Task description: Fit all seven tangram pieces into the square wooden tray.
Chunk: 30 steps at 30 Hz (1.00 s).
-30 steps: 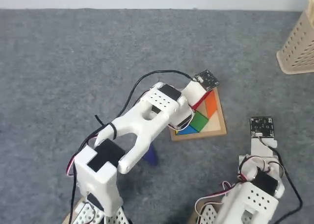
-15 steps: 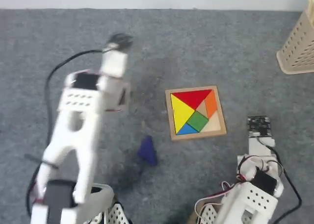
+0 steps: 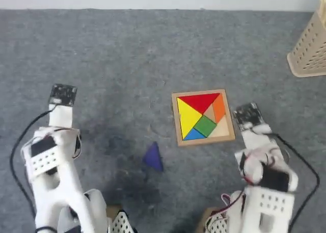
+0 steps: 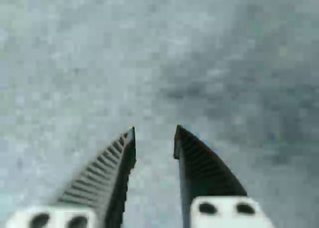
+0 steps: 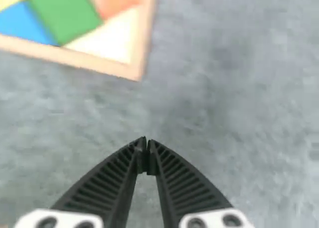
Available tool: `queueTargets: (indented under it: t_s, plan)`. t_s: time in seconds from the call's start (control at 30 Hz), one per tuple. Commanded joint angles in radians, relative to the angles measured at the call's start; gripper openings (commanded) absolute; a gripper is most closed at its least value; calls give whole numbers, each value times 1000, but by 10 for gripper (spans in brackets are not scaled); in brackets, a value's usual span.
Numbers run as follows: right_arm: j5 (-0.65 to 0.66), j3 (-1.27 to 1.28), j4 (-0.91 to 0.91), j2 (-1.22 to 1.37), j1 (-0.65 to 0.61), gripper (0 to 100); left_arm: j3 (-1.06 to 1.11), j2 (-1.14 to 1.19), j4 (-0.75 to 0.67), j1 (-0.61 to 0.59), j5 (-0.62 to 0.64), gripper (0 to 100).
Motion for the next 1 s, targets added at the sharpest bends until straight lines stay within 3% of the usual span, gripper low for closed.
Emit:
queueTargets:
  t_s: [0.0,0.23,0.4,0.57,0.8,0.97]
  plan:
    - [-89,-259,64,252,-208,9,28,-40,-110,-66,-14,124]
    - [-334,-551,48,642,-743,9,-147,77,-104,-210,-15,124]
    - [-399,-643,-33,848,-977,10,-366,333,-104,-325,-18,124]
    - [-442,-706,-105,1004,-1076,15,-634,598,-101,-433,-15,124]
    - [-574,-740,-120,1179,-1116,216,-869,802,-72,-503,-15,124]
    - [-654,-802,-111,1233,-1139,248,-947,859,-29,-505,-14,124]
